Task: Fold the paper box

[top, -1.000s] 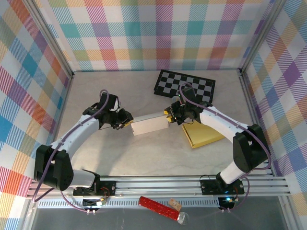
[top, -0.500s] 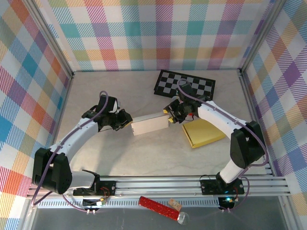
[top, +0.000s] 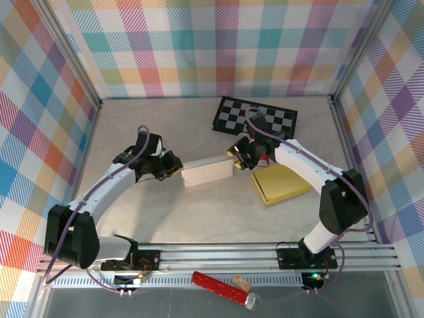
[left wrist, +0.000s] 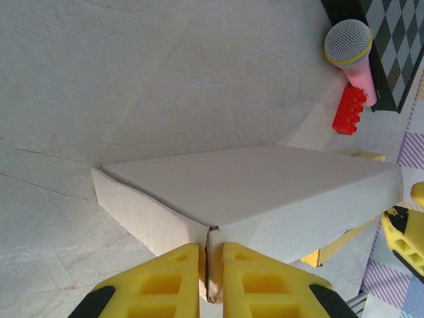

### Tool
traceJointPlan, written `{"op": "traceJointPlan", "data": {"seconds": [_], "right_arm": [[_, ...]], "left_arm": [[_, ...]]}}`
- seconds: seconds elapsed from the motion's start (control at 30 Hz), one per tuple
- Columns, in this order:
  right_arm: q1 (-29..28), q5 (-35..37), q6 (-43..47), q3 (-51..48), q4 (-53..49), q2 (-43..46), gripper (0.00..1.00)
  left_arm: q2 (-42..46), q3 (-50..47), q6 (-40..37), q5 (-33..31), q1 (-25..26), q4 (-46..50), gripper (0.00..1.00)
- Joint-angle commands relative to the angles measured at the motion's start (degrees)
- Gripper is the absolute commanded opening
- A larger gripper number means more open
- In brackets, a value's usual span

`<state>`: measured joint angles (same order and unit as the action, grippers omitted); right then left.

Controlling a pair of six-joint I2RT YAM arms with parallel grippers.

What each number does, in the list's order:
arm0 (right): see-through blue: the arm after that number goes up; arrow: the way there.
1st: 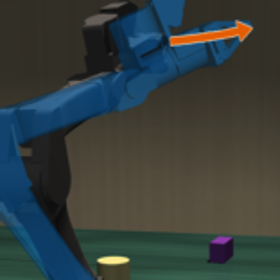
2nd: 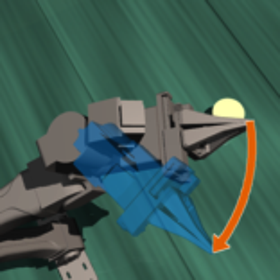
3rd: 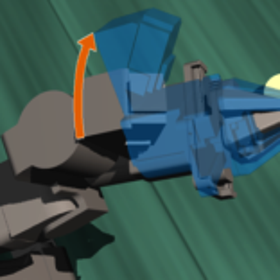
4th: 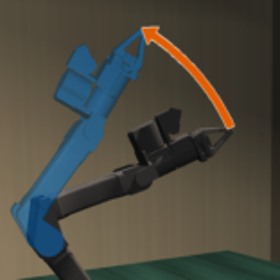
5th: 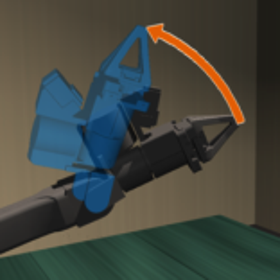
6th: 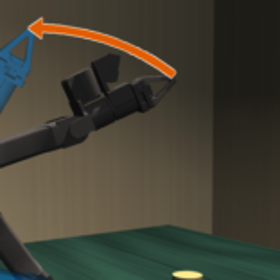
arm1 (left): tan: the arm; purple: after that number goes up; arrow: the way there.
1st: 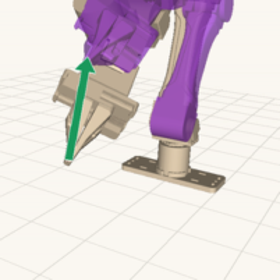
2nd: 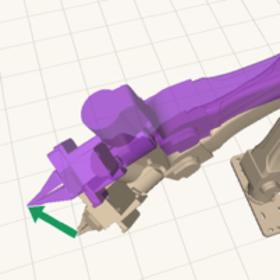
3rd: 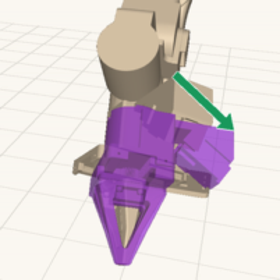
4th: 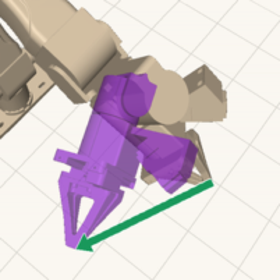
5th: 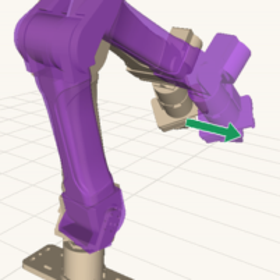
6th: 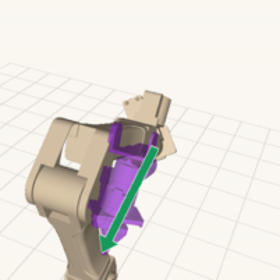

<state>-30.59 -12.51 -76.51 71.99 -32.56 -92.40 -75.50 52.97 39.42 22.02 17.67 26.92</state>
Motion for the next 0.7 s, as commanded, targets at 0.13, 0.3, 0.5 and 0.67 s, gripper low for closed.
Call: {"op": "traceJointPlan", "data": {"seconds": [0.13,0.3,0.5,0.67], "right_arm": [[0.3,-1.0,-1.3,-2.6,-4.9,-2.5,0.36],[-0.5,4.8,1.0,1.4,-8.4,0.5,0.38],[-3.6,9.8,-7.4,1.4,-4.3,4.3,0.66],[-5.4,10.3,-16.0,3.5,-1.5,2.5,0.78]], "left_arm": [[-1.4,-2.9,-1.3,-1.9,-0.4,7.1,0.12],[-0.8,-2.8,-2.2,-2.2,-0.4,7.4,0.11],[-0.5,-3.0,-2.6,-2.3,-0.1,7.1,0.09],[-0.3,-2.8,-3.2,-2.2,0.1,7.4,0.09]]}}
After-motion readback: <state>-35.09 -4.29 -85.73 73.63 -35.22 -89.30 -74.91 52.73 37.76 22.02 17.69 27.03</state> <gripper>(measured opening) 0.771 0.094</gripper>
